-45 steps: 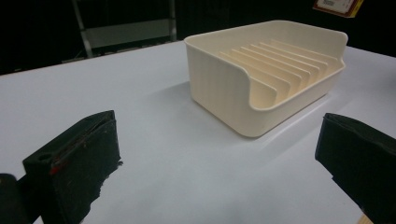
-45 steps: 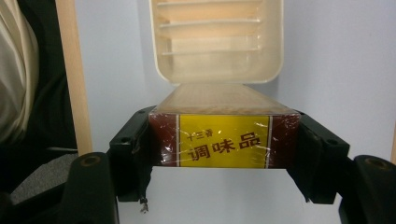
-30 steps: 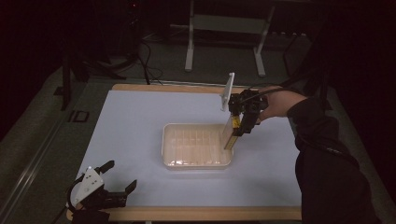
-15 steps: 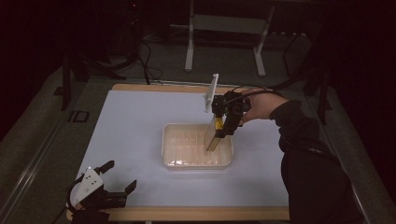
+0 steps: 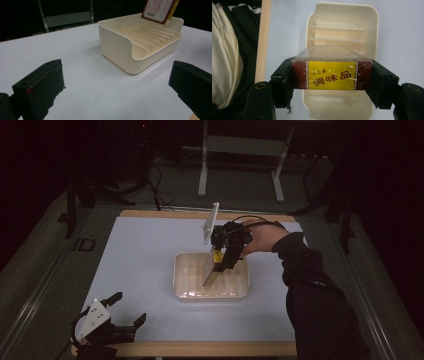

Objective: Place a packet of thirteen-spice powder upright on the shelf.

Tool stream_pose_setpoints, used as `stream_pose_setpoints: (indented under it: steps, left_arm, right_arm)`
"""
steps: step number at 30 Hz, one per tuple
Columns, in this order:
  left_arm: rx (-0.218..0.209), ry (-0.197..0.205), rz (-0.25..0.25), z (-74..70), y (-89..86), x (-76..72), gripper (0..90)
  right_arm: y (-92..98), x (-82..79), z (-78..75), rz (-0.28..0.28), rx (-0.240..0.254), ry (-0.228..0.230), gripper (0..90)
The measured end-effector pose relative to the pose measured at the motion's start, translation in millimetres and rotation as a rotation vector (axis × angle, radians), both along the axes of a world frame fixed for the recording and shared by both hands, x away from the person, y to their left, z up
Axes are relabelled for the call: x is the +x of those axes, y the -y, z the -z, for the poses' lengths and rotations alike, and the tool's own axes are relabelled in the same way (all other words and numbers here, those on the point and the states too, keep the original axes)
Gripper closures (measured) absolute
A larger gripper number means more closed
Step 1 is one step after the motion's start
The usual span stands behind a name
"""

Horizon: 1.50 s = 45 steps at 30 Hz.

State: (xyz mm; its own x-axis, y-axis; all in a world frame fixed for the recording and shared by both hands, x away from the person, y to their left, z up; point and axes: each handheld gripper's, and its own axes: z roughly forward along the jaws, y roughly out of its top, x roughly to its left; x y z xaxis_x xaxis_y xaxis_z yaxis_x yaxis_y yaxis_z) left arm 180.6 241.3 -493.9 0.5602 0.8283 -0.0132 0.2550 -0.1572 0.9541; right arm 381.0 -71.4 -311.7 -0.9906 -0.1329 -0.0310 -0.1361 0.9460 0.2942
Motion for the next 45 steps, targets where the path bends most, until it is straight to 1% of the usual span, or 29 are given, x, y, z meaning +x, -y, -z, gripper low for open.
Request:
stream_pose_setpoints:
  steps: [2, 4, 6, 10, 12, 14, 19, 20, 21, 27, 30, 32, 37, 40, 43, 45]
  left_arm:
    - [-0.001, 0.001, 0.0, -0.2, 0.0, -0.1, 0.0]
    - [-0.002, 0.002, -0.001, -0.7, -0.1, -0.7, 0.0]
    - [-0.004, 0.005, -0.004, -1.0, -0.3, -1.2, 0.0]
    - [-0.006, 0.002, -0.003, -0.6, -0.5, -0.7, 0.0]
    - [-0.006, 0.002, -0.001, -0.6, -0.4, -0.7, 0.0]
    - [-0.004, 0.003, -0.001, -0.6, -0.5, -0.9, 0.0]
    - [-0.005, 0.002, 0.0, -0.5, -0.5, -0.7, 0.0]
    - [-0.006, 0.002, 0.0, -0.4, -0.5, -0.7, 0.0]
    - [-0.006, 0.002, 0.0, -0.4, -0.5, -0.6, 0.0]
    - [-0.001, 0.0, 0.003, -0.2, -0.7, -0.5, 0.0]
    - [-0.001, 0.001, 0.003, -0.1, -0.3, -0.6, 0.0]
    - [0.0, 0.003, 0.004, -0.3, -0.3, -0.8, 0.0]
    - [-0.001, 0.003, 0.005, -0.3, 0.0, -0.9, 0.0]
    - [0.001, 0.003, 0.005, -0.3, 0.0, -0.9, 0.0]
    - [-0.002, 0.006, 0.006, -0.9, 0.7, -1.5, 0.0]
    - [0.005, 0.007, 0.01, -1.0, 1.0, -1.5, 0.0]
  right_arm:
    - [-3.9, 0.5, 0.9, 0.0, 0.017, -0.009, 31.9]
    - [-7.7, 0.8, 1.3, 0.001, 0.051, -0.023, 31.9]
    - [-12.3, 0.4, 2.0, -0.009, 0.072, -0.022, 31.9]
    - [-23.6, 0.6, 7.5, -0.01, 0.081, -0.022, 31.9]
    - [-28.0, 1.2, 11.2, -0.019, 0.085, -0.018, 31.9]
    - [-31.0, 2.1, 14.3, -0.022, 0.104, -0.027, 31.9]
    - [-38.1, 8.4, 23.3, 0.0, 0.148, -0.008, 31.9]
    - [-39.4, 9.6, 25.5, 0.011, 0.147, -0.02, 31.9]
    - [-40.8, 11.3, 28.1, 0.009, 0.152, -0.019, 31.9]
    - [-48.2, 16.2, 45.0, 0.032, 0.13, -0.031, 31.9]
    - [-52.7, 16.5, 54.3, 0.028, 0.111, -0.034, 31.9]
    - [-56.0, 16.2, 60.8, 0.027, 0.098, -0.027, 31.9]
    - [-62.6, 18.0, 74.9, 0.038, 0.083, -0.032, 31.9]
    - [-64.5, 18.4, 80.8, 0.034, 0.097, -0.027, 31.9]
    - [-64.7, 17.8, 83.4, 0.027, 0.134, -0.028, 31.9]
    - [-64.1, 19.1, 85.6, 0.029, 0.175, -0.038, 31.9]
